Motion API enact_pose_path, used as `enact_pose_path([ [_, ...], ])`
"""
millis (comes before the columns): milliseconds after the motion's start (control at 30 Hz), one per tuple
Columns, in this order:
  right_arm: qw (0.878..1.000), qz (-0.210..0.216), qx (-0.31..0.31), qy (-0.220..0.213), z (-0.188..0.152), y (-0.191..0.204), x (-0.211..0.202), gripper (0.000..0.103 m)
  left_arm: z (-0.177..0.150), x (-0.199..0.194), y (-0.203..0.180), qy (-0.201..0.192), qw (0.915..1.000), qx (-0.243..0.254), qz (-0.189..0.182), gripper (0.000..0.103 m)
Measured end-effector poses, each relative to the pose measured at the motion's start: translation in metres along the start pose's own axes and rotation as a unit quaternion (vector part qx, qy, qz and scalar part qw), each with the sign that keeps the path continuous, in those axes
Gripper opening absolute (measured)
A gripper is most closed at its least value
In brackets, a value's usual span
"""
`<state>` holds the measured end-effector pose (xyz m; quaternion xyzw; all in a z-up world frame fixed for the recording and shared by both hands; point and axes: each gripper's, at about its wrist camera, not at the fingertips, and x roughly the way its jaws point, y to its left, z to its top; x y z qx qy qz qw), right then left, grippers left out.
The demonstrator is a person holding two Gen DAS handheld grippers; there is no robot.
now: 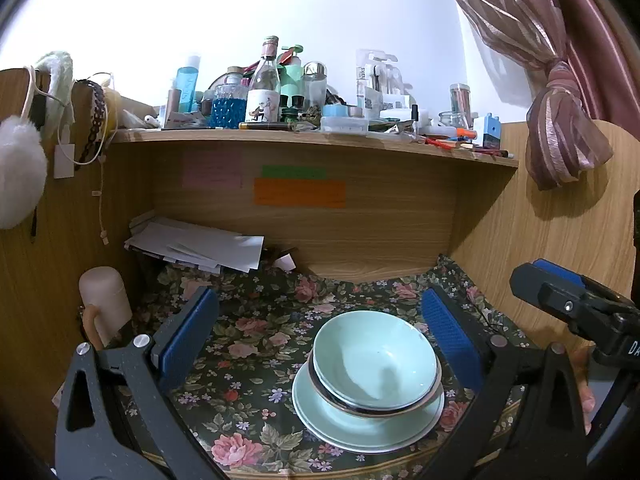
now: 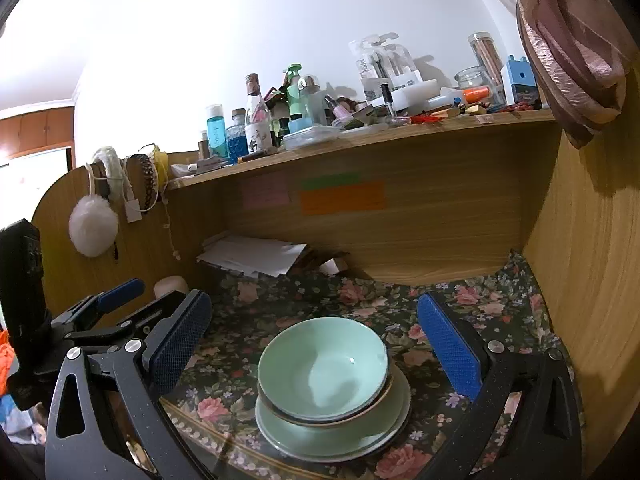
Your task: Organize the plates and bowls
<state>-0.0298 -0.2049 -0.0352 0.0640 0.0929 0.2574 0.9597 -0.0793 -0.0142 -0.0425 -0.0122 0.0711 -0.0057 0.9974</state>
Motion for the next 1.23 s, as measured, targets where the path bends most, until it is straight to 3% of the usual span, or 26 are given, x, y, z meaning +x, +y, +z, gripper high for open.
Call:
enact_pose_path([
  [1233,1.000,0.018,-0.005,0.015,-0.001,-0.009,0.011,0.103,-0.001,0.005,0.003,0.012,0.9995,-0.007,-0.029,0.103],
])
